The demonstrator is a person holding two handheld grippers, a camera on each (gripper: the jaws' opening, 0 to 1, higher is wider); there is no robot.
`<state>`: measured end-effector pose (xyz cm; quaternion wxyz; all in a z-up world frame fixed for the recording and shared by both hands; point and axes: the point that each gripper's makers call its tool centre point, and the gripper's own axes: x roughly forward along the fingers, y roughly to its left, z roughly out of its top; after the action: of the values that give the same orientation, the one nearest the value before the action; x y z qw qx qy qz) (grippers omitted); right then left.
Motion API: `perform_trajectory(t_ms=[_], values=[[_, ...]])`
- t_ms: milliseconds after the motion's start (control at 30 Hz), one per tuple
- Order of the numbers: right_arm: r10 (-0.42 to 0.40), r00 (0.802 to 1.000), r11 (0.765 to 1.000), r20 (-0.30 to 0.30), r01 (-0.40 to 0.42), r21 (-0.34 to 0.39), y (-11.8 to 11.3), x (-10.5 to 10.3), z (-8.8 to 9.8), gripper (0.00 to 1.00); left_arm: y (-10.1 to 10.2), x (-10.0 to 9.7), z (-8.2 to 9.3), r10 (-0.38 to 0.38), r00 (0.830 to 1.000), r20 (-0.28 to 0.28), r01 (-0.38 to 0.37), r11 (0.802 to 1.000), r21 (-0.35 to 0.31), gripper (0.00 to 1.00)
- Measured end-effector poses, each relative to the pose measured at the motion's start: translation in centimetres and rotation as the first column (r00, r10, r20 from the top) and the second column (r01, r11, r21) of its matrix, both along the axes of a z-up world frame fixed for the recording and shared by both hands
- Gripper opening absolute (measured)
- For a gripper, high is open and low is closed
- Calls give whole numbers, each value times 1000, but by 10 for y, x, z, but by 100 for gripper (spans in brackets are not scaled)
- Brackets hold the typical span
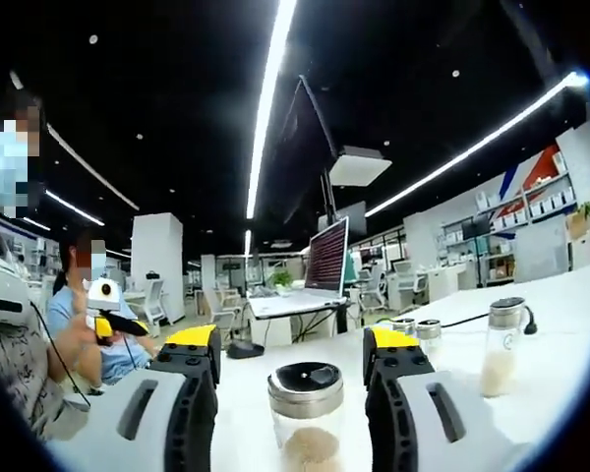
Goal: Rotate the seasoning bottle until the label or dispensing opening points toward the visible target arrow and the bottle remains upright within the marked orientation range
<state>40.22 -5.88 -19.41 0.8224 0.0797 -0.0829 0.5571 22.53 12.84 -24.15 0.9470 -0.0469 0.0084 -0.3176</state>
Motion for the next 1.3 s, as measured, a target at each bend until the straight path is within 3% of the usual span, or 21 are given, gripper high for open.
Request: perform_trajectory(t_ms=[133, 200, 267, 300, 333, 433, 533, 633, 733, 833, 1000, 1200, 1300], values=[[-176, 979, 979, 106, 186, -89, -33, 17, 7, 44, -4, -1, 4, -19, 1000, 11, 19, 1000, -22, 43], [-176, 978, 983, 108, 181, -39, -43, 7, 20, 42, -6, 0, 5, -17, 1000, 12, 18, 1000, -23, 43], [-195, 978, 981, 73, 196, -12, -54, 4, 27, 44, -8, 1, 4, -18, 1000, 10, 18, 1000, -24, 43], [-254, 965, 967, 62, 255, -12, -64, 7, 28, 46, -9, 1, 4, -20, 1000, 10, 20, 1000, -23, 43], [-309, 947, 950, 92, 312, -16, -74, 9, 31, 46, -10, 1, 3, -21, 1000, 9, 22, 1000, -22, 43], [-370, 919, 926, 137, 376, -21, -95, 4, 37, 42, -13, 2, 1, -26, 1000, 3, 26, 1000, -15, 43], [-429, 896, 902, 114, 431, 9, -121, -4, 42, 41, -15, 3, -3, -28, 1000, -6, 28, 1000, -5, 43], [-449, 891, 893, 63, 449, 20, -140, -10, 40, 40, -18, 4, -2, -35, 999, 5, 35, 999, -13, 43], [-389, 921, 918, -15, 389, 74, -148, -29, 42, 40, -22, 5, -1, -42, 999, 11, 42, 999, -10, 43], [-395, 918, 913, -33, 396, 99, -161, -40, 45, 40, -20, 7, 0, -27, 1000, 15, 27, 1000, -1, 43], [-483, 876, 874, -18, 483, 48, -180, -56, 32, 39, -18, 13, 5, 1, 1000, 24, 0, 999, -45, 43], [-529, 848, 848, -20, 529, 31, -190, -66, 17, 36, -14, 17, 10, 29, 999, 40, -27, 998, -53, 45], [-542, 840, 840, -14, 542, 31, -196, -70, 19, 37, -11, 15, 9, 38, 999, 34, -38, 999, -24, 44]])
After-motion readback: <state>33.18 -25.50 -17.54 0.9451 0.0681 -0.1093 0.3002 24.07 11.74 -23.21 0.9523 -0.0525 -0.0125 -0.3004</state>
